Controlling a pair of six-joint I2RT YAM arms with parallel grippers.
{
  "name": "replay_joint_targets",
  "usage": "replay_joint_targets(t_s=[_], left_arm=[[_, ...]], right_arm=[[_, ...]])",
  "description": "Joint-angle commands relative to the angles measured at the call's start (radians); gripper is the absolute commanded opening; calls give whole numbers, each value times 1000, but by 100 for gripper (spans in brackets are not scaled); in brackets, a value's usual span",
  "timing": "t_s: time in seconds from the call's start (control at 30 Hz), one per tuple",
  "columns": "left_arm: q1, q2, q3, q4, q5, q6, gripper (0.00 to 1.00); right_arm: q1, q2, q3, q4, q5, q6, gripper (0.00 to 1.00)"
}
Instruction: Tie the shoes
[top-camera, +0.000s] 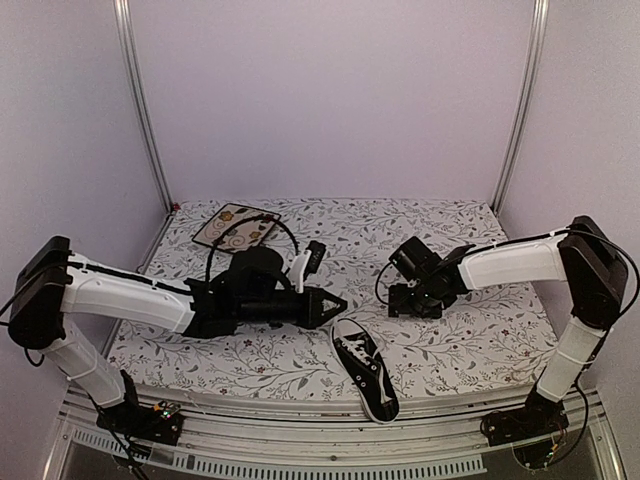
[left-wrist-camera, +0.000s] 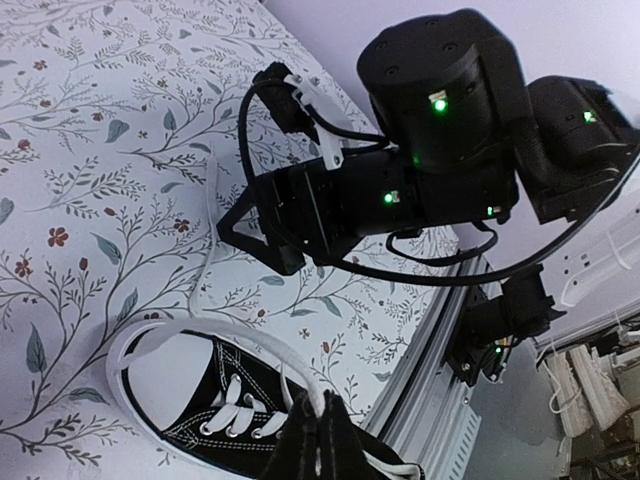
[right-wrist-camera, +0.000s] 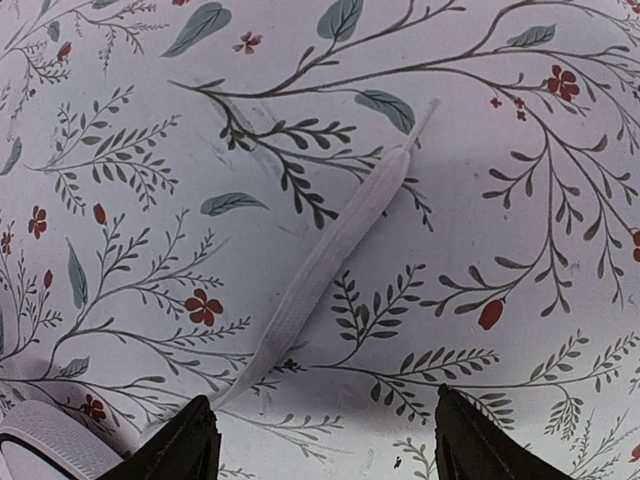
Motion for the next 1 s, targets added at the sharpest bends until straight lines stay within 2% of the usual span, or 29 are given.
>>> replay_joint_targets(t_s=[0.0,0.33,0.4,0.47,0.6,0.67,0.97], left_arm=[[-13,-28,-25,8,-11,-12,0],[-12,-45,-33,-1,-17,-35,0],[-10,-45,-34,-1,-15,-35,0],[-9,-44,-32,1,-17,-31,0],[1,-42,-27,3,-13,-23,0],[6,-46,-29,9,-7,-16,0],[43,-120,-67,-12,3,3,0]], right_arm=[[1,48,51,6,-1,22,73],[1,174,103,32,-2,43,67],[1,189,103,30,12,51,63],[2,203,101,29,19,57,50],[-2,219,92,22,30,73,16],[-4,216,85,22,36,81,4],[-44,63,32,6,114,46,2]])
